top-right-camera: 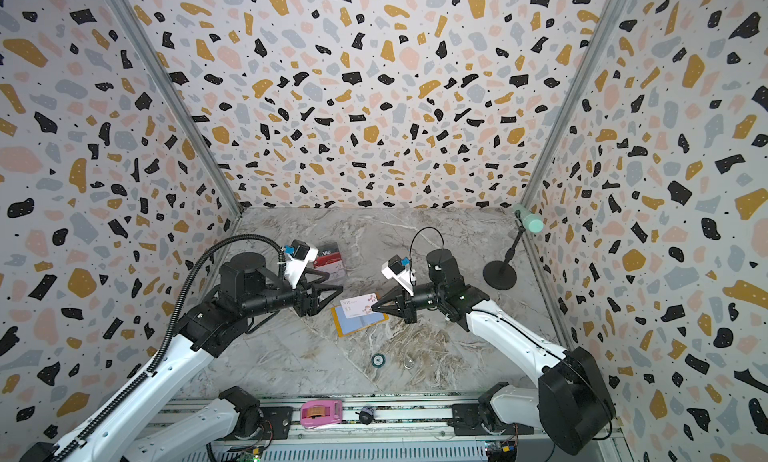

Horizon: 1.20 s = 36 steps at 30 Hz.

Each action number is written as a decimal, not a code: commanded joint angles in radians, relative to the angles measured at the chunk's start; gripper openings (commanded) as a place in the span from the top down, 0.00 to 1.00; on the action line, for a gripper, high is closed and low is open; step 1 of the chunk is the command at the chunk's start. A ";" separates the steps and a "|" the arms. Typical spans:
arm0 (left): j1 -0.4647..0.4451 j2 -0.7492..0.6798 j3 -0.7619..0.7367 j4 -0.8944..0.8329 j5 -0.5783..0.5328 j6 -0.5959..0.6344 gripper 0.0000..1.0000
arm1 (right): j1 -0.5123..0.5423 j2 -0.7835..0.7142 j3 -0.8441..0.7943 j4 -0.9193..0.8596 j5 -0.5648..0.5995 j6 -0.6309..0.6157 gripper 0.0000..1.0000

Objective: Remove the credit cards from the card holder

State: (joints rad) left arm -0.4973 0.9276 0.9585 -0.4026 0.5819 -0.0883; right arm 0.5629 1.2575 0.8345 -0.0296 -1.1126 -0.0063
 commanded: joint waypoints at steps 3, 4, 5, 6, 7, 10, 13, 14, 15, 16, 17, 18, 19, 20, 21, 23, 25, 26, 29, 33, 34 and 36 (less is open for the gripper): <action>0.008 0.030 0.045 -0.182 0.171 0.130 0.35 | 0.012 0.043 0.116 -0.215 -0.033 -0.169 1.00; 0.007 0.034 0.046 -0.191 0.169 0.135 0.36 | 0.018 0.053 0.129 -0.228 -0.031 -0.181 1.00; 0.007 0.037 0.045 -0.199 0.166 0.138 0.37 | 0.026 0.063 0.139 -0.242 -0.025 -0.190 1.00; 0.008 0.042 0.046 -0.211 0.165 0.145 0.37 | 0.033 0.073 0.147 -0.250 -0.025 -0.198 1.00; 0.007 0.049 0.048 -0.225 0.169 0.154 0.37 | 0.039 0.083 0.156 -0.265 -0.024 -0.214 1.00; 0.008 0.068 0.062 -0.263 0.177 0.174 0.37 | 0.057 0.124 0.192 -0.324 -0.032 -0.258 1.00; 0.006 0.077 0.060 -0.247 0.182 0.161 0.41 | 0.083 0.151 0.209 -0.340 -0.040 -0.279 1.00; 0.006 0.083 0.058 -0.245 0.182 0.158 0.43 | 0.094 0.157 0.215 -0.345 -0.035 -0.289 1.00; 0.006 0.090 0.056 -0.242 0.186 0.157 0.45 | 0.105 0.163 0.223 -0.352 -0.028 -0.297 1.00; 0.006 0.094 0.056 -0.239 0.192 0.155 0.47 | 0.113 0.168 0.228 -0.354 -0.021 -0.302 1.00; 0.006 0.100 0.054 -0.237 0.201 0.150 0.49 | 0.117 0.173 0.235 -0.355 -0.020 -0.304 1.00; 0.006 0.106 0.055 -0.237 0.211 0.149 0.51 | 0.118 0.178 0.240 -0.357 -0.019 -0.305 1.00; 0.006 0.110 0.055 -0.237 0.218 0.149 0.53 | 0.117 0.182 0.246 -0.358 -0.018 -0.307 1.00; 0.006 0.112 0.055 -0.236 0.222 0.150 0.54 | 0.117 0.187 0.251 -0.361 -0.019 -0.312 1.00; 0.006 0.113 0.053 -0.233 0.226 0.149 0.55 | 0.117 0.191 0.257 -0.366 -0.022 -0.325 1.00; 0.006 0.114 0.048 -0.221 0.238 0.146 0.58 | 0.117 0.201 0.269 -0.376 -0.025 -0.343 1.00; 0.006 0.119 0.040 -0.214 0.243 0.139 0.61 | 0.117 0.212 0.283 -0.384 -0.027 -0.356 1.00; 0.006 0.121 0.038 -0.212 0.246 0.139 0.63 | 0.117 0.219 0.290 -0.387 -0.026 -0.357 1.00; 0.005 0.128 0.034 -0.211 0.252 0.135 0.69 | 0.117 0.237 0.310 -0.399 -0.024 -0.370 1.00; 0.003 0.131 0.034 -0.210 0.256 0.136 0.72 | 0.117 0.248 0.320 -0.404 -0.024 -0.379 1.00; 0.002 0.131 0.034 -0.211 0.255 0.135 0.73 | 0.118 0.249 0.321 -0.403 -0.024 -0.379 1.00; 0.000 0.131 0.031 -0.211 0.257 0.136 0.75 | 0.117 0.248 0.324 -0.400 -0.023 -0.379 1.00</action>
State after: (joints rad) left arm -0.4938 1.0615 0.9829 -0.6277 0.8101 0.0498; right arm 0.6807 1.5127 1.1183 -0.3996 -1.1263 -0.3622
